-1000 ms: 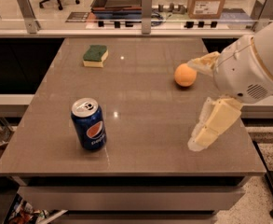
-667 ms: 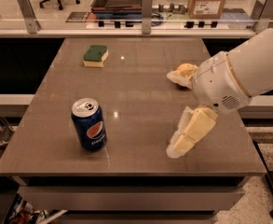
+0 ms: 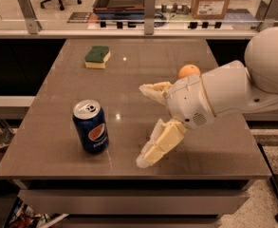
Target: Move pepsi can near sponge
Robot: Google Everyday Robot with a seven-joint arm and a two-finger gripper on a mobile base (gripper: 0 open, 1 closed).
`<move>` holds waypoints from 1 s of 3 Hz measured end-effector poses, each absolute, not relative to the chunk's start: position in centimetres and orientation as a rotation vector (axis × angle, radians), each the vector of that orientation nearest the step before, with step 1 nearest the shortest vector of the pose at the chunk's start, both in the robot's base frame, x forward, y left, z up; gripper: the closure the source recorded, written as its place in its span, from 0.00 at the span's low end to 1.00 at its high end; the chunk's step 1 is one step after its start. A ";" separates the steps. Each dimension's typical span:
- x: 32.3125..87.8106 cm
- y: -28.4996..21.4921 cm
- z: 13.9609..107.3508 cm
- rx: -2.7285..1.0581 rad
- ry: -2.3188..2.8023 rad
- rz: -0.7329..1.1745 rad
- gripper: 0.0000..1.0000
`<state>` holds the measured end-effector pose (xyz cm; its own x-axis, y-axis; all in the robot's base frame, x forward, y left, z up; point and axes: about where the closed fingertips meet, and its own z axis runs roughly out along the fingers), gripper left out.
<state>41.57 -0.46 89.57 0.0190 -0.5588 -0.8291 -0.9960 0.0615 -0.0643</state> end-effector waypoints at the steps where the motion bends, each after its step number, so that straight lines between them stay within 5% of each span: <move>1: 41.5 1.7 89.6 -1.525 1.555 0.842 0.00; 3: 41.9 3.7 90.3 -1.454 1.509 0.862 0.00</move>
Offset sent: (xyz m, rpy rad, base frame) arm 0.0106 0.0520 0.0085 0.2532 -0.0364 -0.0580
